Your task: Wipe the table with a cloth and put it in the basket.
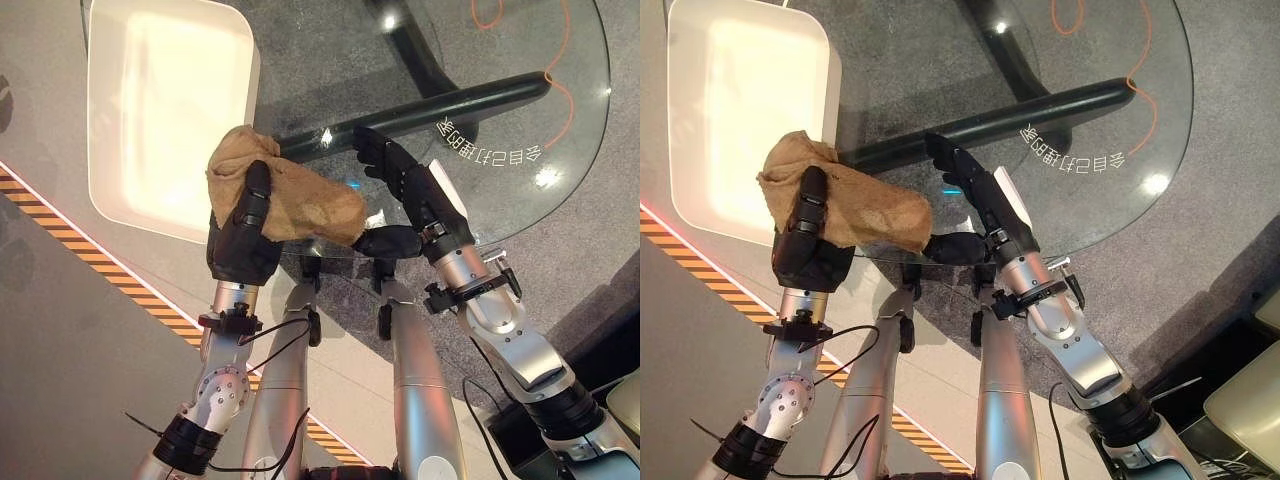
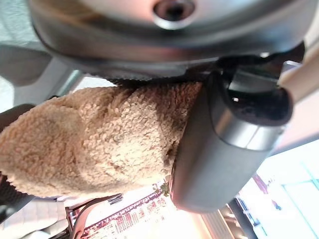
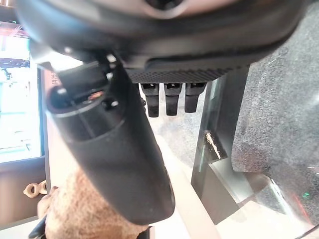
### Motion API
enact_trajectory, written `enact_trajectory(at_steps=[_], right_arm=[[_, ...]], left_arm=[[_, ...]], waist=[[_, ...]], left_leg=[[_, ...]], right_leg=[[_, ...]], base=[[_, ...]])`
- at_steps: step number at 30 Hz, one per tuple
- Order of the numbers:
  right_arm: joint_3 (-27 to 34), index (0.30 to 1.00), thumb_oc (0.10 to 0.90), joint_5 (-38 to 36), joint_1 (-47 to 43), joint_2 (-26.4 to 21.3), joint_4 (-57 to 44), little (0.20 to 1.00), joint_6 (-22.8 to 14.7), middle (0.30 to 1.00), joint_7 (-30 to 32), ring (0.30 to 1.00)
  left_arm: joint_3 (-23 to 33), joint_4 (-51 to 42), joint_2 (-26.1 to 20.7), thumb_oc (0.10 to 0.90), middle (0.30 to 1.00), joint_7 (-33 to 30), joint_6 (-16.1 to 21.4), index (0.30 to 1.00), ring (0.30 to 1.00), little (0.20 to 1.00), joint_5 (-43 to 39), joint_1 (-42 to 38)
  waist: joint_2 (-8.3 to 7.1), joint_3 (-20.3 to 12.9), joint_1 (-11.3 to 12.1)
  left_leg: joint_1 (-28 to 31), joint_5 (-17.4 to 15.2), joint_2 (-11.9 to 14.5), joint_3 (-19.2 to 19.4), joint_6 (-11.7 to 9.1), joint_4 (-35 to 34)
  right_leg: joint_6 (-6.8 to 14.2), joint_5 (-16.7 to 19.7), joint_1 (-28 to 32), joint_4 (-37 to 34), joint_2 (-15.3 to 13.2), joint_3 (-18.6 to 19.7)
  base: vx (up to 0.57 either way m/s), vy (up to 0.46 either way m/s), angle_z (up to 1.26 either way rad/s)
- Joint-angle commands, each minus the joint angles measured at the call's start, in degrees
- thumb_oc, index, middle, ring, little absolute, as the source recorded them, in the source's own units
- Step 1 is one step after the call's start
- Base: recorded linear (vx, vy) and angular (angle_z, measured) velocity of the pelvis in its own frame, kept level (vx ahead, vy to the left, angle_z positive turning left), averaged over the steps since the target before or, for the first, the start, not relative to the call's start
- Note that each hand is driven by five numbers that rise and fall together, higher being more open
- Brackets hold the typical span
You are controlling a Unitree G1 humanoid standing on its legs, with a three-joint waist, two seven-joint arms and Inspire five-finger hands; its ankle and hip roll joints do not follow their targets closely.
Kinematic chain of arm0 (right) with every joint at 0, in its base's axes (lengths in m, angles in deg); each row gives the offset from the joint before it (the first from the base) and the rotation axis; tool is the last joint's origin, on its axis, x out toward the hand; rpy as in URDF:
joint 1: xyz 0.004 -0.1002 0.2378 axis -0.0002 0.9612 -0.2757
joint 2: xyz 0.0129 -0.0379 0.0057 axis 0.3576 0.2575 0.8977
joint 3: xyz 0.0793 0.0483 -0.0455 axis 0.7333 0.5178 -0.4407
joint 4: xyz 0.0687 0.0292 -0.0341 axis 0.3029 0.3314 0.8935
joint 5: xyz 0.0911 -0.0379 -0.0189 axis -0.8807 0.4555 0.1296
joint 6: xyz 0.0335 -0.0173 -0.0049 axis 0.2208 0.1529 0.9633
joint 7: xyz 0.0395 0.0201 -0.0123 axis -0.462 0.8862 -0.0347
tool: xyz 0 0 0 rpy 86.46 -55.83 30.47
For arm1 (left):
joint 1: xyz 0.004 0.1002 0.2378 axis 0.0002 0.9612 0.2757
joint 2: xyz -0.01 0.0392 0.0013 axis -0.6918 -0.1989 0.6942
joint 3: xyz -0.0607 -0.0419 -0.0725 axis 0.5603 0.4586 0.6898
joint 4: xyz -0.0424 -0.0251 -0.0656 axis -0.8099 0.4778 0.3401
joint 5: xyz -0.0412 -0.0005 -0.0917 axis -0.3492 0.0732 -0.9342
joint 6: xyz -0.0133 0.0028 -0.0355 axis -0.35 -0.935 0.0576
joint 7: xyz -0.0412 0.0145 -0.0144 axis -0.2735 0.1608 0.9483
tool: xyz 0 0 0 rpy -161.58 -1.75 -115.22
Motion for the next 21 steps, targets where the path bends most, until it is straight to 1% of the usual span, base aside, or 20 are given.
enact_trajectory(at_steps=[1,2,3,5,7,9,11,12,14,16,17,18,19,20,21], right_arm=[[3.08,0.900,0.800,-1.60,-0.50,1.68,-7.80,0.900,-5.72,0.900,-1.75,0.900],[3.21,0.900,0.800,-1.60,-0.42,1.67,-7.68,0.900,-5.53,0.900,-1.86,0.900],[3.33,0.900,0.800,-1.48,-0.31,1.74,-7.37,0.900,-4.84,0.900,-1.81,0.900],[3.59,0.900,0.800,-1.56,-0.02,1.88,-7.05,0.900,-3.99,0.900,-2.02,0.900],[4.31,0.900,0.800,-2.23,0.79,1.74,-7.03,0.900,-3.23,0.900,-3.23,0.900],[4.69,0.900,0.800,-2.61,1.50,1.97,-7.01,0.900,-2.95,0.900,-3.98,0.900],[4.95,0.900,0.800,-2.09,2.81,2.26,-6.40,0.900,-2.09,0.900,-5.03,0.900],[4.90,0.900,0.800,-1.93,2.88,2.34,-6.23,0.900,-1.96,0.900,-5.07,0.900],[4.87,0.900,0.800,-1.38,3.12,2.63,-5.26,0.900,-1.62,0.900,-5.29,0.900],[4.84,0.900,0.800,-1.25,3.12,2.50,-4.78,0.900,-1.33,0.900,-5.52,0.900],[4.68,0.900,0.800,-1.25,2.97,2.30,-4.46,0.900,-1.03,0.900,-5.58,0.900],[4.47,0.900,0.800,-1.32,2.57,2.04,-3.85,0.900,-0.78,0.900,-5.76,0.900],[4.35,0.900,0.800,-1.62,1.95,1.64,-3.25,0.900,-0.39,0.900,-5.93,0.900],[4.27,0.900,0.800,-2.19,1.43,1.06,-2.89,0.900,-0.13,0.900,-6.04,0.900],[4.26,0.900,0.800,-2.73,1.02,0.56,-2.72,0.900,0.32,0.900,-6.19,0.900]], left_arm=[[6.76,-12.71,-1.58,0.100,0.300,1.01,10.67,0.300,0.300,0.200,7.02,-0.64],[7.60,-12.66,-1.77,0.100,0.300,-0.42,10.86,0.300,0.300,0.200,7.46,-0.79],[9.31,-12.40,-2.28,0.100,0.300,-4.51,11.60,0.300,0.300,0.200,10.05,-1.54],[11.01,-12.11,-2.84,0.100,0.300,-10.73,13.27,0.300,0.300,0.200,15.51,-2.21],[14.22,-11.86,-3.80,0.100,0.300,-16.55,14.82,0.300,0.300,0.200,20.17,-2.64],[15.79,-11.68,-4.12,0.100,0.300,-18.62,15.73,0.300,0.300,0.200,21.92,-2.52],[19.20,-10.42,-4.60,0.100,0.300,-23.52,18.44,0.300,0.300,0.200,25.31,-2.27],[19.53,-10.18,-4.66,0.100,0.300,-24.24,18.85,0.300,0.300,0.200,25.94,-2.34],[21.25,-9.26,-4.78,0.100,0.300,-28.39,19.68,0.300,0.300,0.200,30.14,-2.75],[22.15,-8.81,-5.27,0.100,0.300,-31.50,19.65,0.300,0.300,0.200,32.28,-3.24],[22.62,-8.20,-5.69,0.100,0.300,-34.57,19.60,0.300,0.300,0.200,35.18,-3.63],[23.24,-6.91,-6.44,0.100,0.300,-38.45,18.89,0.300,0.300,0.200,40.05,-4.34],[23.65,-5.63,-7.43,0.100,0.300,-42.47,16.92,0.300,0.300,0.200,46.31,-5.16],[23.79,-4.64,-8.72,0.100,0.300,-45.87,14.67,0.300,0.300,0.200,50.47,-6.01],[23.85,-3.77,-9.77,0.100,0.300,-47.68,11.92,0.300,0.300,0.200,53.20,-6.61]], waist=[[0.85,-1.47,1.58],[0.93,-1.47,1.60],[1.12,-1.47,1.66],[1.30,-1.47,1.63],[1.66,-1.47,1.61],[1.83,-1.47,1.60],[2.32,-1.47,1.58],[2.35,-1.47,1.56],[2.50,-1.47,1.54],[2.64,-1.47,1.49],[2.70,-1.47,1.44],[2.74,-1.47,1.38],[2.78,-1.47,1.33],[2.82,-1.47,1.27],[2.86,-1.47,1.23]], left_leg=[[3.73,-1.46,-4.73,-0.21,3.36,-1.63],[3.85,-1.52,-4.76,-0.23,3.31,-1.57],[3.97,-1.67,-4.77,-0.27,3.20,-1.28],[3.90,-1.85,-4.77,-0.37,3.10,-0.75],[3.55,-2.06,-4.71,-0.43,2.94,0.08],[3.54,-2.16,-4.70,-0.47,2.91,0.24],[3.55,-2.31,-4.71,-0.42,2.74,0.69],[3.50,-2.37,-4.71,-0.40,2.73,0.82],[3.52,-2.58,-4.72,-0.32,2.62,1.14],[3.47,-2.69,-4.68,-0.19,2.57,1.32],[3.40,-2.81,-4.63,-0.09,2.49,1.51],[3.43,-2.92,-4.59,0.03,2.41,1.64],[3.35,-2.98,-4.57,0.17,2.35,1.81],[3.14,-2.98,-4.53,0.30,2.27,2.03],[2.93,-2.96,-4.47,0.41,2.20,2.19]], right_leg=[[0.44,2.83,2.70,-3.97,4.32,-0.34],[0.40,2.68,2.83,-3.94,4.28,-0.37],[0.29,2.34,3.05,-3.78,4.10,-0.48],[0.12,1.98,3.05,-3.39,3.97,-0.52],[-0.10,1.39,2.70,-2.47,3.91,-0.49],[-0.24,1.13,2.68,-2.24,3.90,-0.44],[-0.65,0.60,2.72,-1.74,3.83,-0.37],[-0.70,0.51,2.66,-1.59,3.82,-0.34],[-0.91,0.16,2.57,-1.14,3.79,-0.22],[-1.06,-0.04,2.45,-0.87,3.77,-0.05],[-1.12,-0.19,2.37,-0.69,3.74,0.07],[-1.22,-0.36,2.38,-0.56,3.73,0.13],[-1.32,-0.49,2.29,-0.40,3.70,0.13],[-1.41,-0.57,2.08,-0.17,3.70,0.15],[-1.46,-0.63,1.85,0.06,3.70,0.17]], base=[[0.00,0.000,0.00],[0.01,0.037,-0.01],[0.01,0.033,-0.01],[0.02,0.037,-0.02],[0.02,0.051,-0.03],[0.02,0.052,-0.03],[0.03,0.094,-0.02],[0.03,0.084,-0.02],[0.02,0.060,-0.02],[0.02,0.065,-0.04],[0.02,0.087,-0.06],[0.02,0.093,-0.04],[0.02,0.091,-0.02],[0.02,0.083,0.00],[0.02,0.076,0.01]])
